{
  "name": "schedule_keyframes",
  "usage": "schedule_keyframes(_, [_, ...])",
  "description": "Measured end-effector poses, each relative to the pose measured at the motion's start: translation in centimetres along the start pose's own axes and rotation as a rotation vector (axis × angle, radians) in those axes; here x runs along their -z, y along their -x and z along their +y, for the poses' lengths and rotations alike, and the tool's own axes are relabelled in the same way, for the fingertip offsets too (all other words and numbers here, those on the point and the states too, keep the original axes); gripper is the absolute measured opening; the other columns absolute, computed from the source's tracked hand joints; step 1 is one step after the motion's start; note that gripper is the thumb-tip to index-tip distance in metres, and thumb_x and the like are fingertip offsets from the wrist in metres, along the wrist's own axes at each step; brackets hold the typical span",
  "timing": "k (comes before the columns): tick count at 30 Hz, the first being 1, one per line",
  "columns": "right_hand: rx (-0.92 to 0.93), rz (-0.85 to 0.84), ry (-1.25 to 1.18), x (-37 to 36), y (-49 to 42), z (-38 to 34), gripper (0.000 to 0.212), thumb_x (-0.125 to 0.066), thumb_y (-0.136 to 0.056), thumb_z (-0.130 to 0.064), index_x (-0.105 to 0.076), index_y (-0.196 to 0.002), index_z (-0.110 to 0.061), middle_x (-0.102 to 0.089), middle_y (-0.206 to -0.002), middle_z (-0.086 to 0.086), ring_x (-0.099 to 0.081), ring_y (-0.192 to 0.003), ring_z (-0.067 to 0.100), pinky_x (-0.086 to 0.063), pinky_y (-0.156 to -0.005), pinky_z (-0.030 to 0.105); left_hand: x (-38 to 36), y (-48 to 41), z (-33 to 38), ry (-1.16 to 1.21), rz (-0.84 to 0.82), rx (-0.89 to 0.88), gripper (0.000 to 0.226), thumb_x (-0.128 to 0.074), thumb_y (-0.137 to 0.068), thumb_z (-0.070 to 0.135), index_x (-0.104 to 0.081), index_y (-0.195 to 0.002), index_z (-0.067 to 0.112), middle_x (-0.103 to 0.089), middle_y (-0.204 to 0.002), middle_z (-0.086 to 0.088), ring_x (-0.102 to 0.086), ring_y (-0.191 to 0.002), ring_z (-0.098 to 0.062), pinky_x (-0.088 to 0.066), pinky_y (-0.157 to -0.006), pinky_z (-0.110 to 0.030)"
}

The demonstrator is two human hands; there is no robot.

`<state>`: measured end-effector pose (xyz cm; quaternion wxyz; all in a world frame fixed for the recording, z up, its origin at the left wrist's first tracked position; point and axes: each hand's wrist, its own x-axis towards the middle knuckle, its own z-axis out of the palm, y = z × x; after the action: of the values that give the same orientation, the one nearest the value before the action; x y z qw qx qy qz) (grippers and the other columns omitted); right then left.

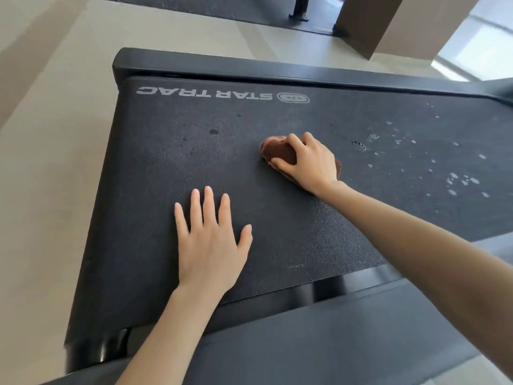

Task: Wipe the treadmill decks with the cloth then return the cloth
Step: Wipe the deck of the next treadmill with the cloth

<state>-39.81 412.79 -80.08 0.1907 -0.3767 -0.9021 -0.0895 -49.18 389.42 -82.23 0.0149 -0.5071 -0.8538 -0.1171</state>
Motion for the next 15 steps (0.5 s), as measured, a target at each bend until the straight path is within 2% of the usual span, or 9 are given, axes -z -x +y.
schedule_keyframes(3, [0.040,-0.006,-0.054,2.5,4.6,-0.3,0.048,-0.062,-0.079,-0.058,-0.056,-0.103,-0.017,-0.051,-0.086,0.006,-0.055,-0.071,0.028,-0.030,-0.057,0.026,-0.1,0.0,0.0,-0.019,-0.019,0.004,0.074,-0.014,-0.087,0.056,-0.019,-0.148,0.014,-0.013,-0.156,-0.015,-0.004,-0.144,-0.032,-0.005,-0.116,-0.053])
schedule_keyframes(9, [0.087,-0.073,-0.128,7.8,15.2,-1.5,0.046,-0.057,-0.072,-0.065,-0.058,-0.096,-0.026,-0.047,-0.081,-0.004,-0.052,-0.066,0.019,-0.034,-0.060,0.024,-0.3,-0.1,0.0,0.004,-0.006,0.000,0.071,-0.023,-0.091,0.055,-0.020,-0.148,0.013,-0.013,-0.156,-0.016,-0.004,-0.144,-0.032,-0.004,-0.115,-0.053])
schedule_keyframes(13, [0.150,-0.079,-0.094,8.9,16.8,-1.9,0.046,-0.072,-0.069,-0.055,-0.064,-0.095,-0.018,-0.052,-0.080,0.002,-0.055,-0.070,0.023,-0.045,-0.062,0.031,0.2,0.1,0.1,-0.032,-0.044,-0.006,0.070,-0.023,-0.092,0.055,-0.016,-0.149,0.014,-0.010,-0.157,-0.015,-0.002,-0.145,-0.031,-0.005,-0.115,-0.053])
schedule_keyframes(15, [0.172,-0.037,-0.062,8.8,16.6,-2.0,0.045,-0.073,-0.070,-0.052,-0.066,-0.095,-0.015,-0.053,-0.079,0.005,-0.056,-0.070,0.025,-0.047,-0.059,0.033,0.3,0.0,0.2,-0.044,-0.063,-0.002,0.070,-0.023,-0.093,0.054,-0.015,-0.149,0.014,-0.009,-0.157,-0.015,-0.001,-0.145,-0.031,-0.005,-0.115,-0.052])
